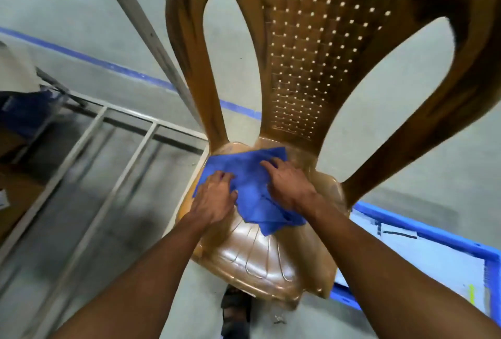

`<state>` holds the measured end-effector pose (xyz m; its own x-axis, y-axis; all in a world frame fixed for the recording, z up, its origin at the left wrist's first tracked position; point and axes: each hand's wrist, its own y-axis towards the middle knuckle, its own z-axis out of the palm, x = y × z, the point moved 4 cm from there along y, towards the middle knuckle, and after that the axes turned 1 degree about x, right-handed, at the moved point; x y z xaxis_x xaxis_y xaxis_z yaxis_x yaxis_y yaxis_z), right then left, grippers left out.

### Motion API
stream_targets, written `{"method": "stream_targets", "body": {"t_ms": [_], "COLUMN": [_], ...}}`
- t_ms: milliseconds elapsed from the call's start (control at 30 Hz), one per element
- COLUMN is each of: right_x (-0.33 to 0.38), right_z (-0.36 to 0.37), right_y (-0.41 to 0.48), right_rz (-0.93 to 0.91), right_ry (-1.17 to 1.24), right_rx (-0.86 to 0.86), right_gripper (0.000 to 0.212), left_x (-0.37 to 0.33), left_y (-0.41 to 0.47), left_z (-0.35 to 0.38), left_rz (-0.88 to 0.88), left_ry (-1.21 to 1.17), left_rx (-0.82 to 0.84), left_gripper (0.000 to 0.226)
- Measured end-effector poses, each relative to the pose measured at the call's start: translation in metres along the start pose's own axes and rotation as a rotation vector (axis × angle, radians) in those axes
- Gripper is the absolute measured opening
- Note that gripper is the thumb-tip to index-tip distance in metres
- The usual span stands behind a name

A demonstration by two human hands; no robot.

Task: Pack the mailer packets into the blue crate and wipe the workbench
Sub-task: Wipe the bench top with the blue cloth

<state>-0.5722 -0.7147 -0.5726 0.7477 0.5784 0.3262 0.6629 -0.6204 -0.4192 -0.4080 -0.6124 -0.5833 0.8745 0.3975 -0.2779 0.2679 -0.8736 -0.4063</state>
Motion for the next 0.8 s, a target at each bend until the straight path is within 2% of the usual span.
{"method": "stream_targets", "body": {"t_ms": [133, 267, 333, 400, 500, 533, 567, 600, 633, 667, 700, 800], "right_x": [-0.005, -0.015, -0.015, -0.005, 0.014, 0.019, 0.021, 0.026, 0.032, 0.036, 0.042, 0.072], "right_z": [0.016, 0.028, 0.029, 0.024, 0.005, -0.001, -0.006, -0.019, -0.029, -0.038, -0.053, -0.112], "right_y": [0.055, 0.064, 0.06, 0.048, 0.019, 0.009, -0.001, -0.017, -0.034, -0.05, -0.067, -0.116], "right_rz": [0.009, -0.008, -0.027, -0.048, -0.021, -0.017, -0.011, 0.011, 0.057, 0.052, 0.05, 0.035], "right_ry": [-0.122, -0.258, -0.298, -0.314, -0.278, -0.239, -0.087, 0.142, 0.4, 0.539, 0.644, 0.69], "right_rx": [0.115, 0.128, 0.048, -0.012, 0.026, 0.044, 0.051, 0.042, 0.039, -0.007, -0.057, -0.186], "right_gripper": [0.092, 0.089, 0.076, 0.058, 0.049, 0.048, 0.045, 0.038, 0.028, 0.02, 0.016, 0.018], "left_x": [-0.004, 0.001, -0.001, -0.004, -0.011, -0.013, -0.015, -0.019, -0.025, -0.028, -0.034, -0.052], "left_y": [0.055, 0.075, 0.074, 0.069, 0.045, 0.032, 0.018, 0.003, -0.011, -0.025, -0.041, -0.09], "left_z": [0.012, 0.029, 0.029, 0.029, 0.013, 0.0, -0.015, -0.03, -0.045, -0.061, -0.082, -0.147], "left_rz": [0.137, 0.173, 0.181, 0.175, 0.169, 0.139, 0.162, 0.184, 0.236, 0.253, 0.265, 0.224], "left_ry": [0.213, 0.331, 0.309, 0.242, -0.023, -0.126, -0.199, -0.3, -0.302, -0.331, -0.384, -0.523], "left_rx": [0.043, 0.036, -0.022, 0.006, 0.022, 0.001, -0.031, -0.033, -0.064, -0.097, -0.111, -0.166], "left_gripper": [0.073, 0.079, 0.07, 0.051, 0.023, 0.017, 0.017, 0.026, 0.034, 0.037, 0.037, 0.033]}}
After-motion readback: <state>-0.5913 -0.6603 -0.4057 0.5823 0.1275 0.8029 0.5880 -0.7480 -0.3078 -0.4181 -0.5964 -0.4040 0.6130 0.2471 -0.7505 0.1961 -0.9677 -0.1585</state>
